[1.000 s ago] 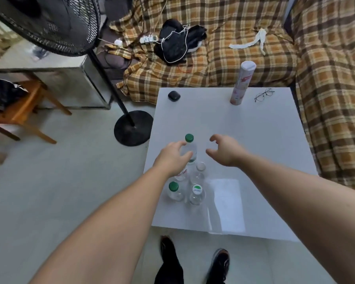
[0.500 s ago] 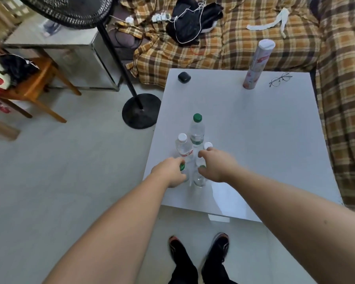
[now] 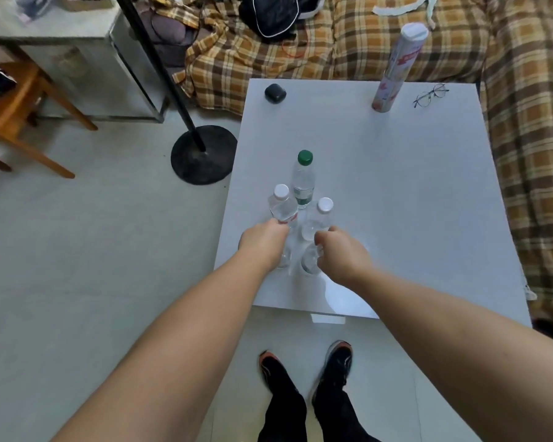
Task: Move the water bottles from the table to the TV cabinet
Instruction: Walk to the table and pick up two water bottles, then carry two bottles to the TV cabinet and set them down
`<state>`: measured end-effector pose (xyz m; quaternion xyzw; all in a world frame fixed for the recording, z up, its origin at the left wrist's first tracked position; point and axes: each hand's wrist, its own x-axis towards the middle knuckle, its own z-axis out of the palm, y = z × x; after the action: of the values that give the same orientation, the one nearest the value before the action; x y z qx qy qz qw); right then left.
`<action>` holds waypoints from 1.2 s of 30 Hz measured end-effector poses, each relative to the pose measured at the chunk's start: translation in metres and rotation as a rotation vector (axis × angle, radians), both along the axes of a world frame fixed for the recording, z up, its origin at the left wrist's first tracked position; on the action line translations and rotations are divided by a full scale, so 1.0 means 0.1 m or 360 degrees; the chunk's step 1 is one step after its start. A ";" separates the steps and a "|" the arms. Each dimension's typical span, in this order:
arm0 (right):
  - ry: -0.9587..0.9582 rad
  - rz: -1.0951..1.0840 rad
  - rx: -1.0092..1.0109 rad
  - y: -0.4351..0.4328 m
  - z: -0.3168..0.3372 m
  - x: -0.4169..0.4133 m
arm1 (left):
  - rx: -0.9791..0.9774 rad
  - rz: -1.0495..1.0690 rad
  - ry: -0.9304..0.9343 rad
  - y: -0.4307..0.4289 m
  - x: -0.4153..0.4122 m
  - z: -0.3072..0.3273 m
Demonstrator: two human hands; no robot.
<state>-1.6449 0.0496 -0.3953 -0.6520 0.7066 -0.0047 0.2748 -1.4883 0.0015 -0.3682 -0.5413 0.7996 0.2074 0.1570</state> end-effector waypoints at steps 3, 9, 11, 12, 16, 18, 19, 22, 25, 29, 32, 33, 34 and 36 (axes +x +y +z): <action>-0.0006 -0.0113 -0.0026 -0.06 0.12 -0.09 | -0.0013 0.0169 0.0127 0.04 0.02 0.04; 0.0054 -0.0103 -0.0092 -0.16 0.62 -0.29 | -0.0137 0.0257 0.0250 -0.02 -0.03 0.38; 0.0074 -0.0058 -0.0114 -0.19 0.81 -0.35 | -0.0187 0.0276 0.0300 -0.03 -0.06 0.54; 0.0078 -0.0030 -0.0126 -0.21 0.91 -0.37 | -0.0210 0.0291 0.0324 -0.03 -0.07 0.62; 0.0149 0.0166 -0.0238 -0.28 1.34 -0.45 | -0.0339 0.0368 0.0349 0.03 -0.11 0.99; 0.0159 0.0270 -0.0285 -0.31 1.56 -0.50 | -0.0408 0.0417 0.0343 0.13 -0.15 1.17; 0.0161 0.0324 -0.0308 -0.32 1.66 -0.53 | -0.0437 0.0449 0.0344 0.19 -0.17 1.26; 0.0130 0.0487 -0.0426 -0.32 1.94 -0.59 | -0.0538 0.0557 0.0332 0.42 -0.27 1.56; 0.0110 0.0691 -0.0541 -0.22 2.13 -0.63 | -0.0650 0.0709 0.0342 0.76 -0.38 1.83; -0.0036 0.0843 -0.0667 0.01 2.35 -0.64 | -0.0737 0.0955 0.0346 1.36 -0.43 2.10; -0.0090 0.1048 -0.0712 0.31 2.54 -0.50 | -0.0719 0.1083 0.0275 1.91 -0.39 2.29; -0.0087 0.1139 -0.0731 0.42 2.60 -0.41 | -0.0708 0.1149 0.0262 2.10 -0.35 2.35; -0.0077 0.1233 -0.0752 0.54 2.65 -0.31 | -0.0705 0.1224 0.0257 2.29 -0.30 2.39; -0.0066 0.1410 -0.0777 0.80 2.76 -0.08 | -0.0716 0.1385 0.0246 2.70 -0.20 2.48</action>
<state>-1.6525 0.1297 -0.1196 -0.9343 0.3347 -0.0657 0.1040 -1.5085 0.2713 -0.1204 -0.8285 0.5336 0.1155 -0.1247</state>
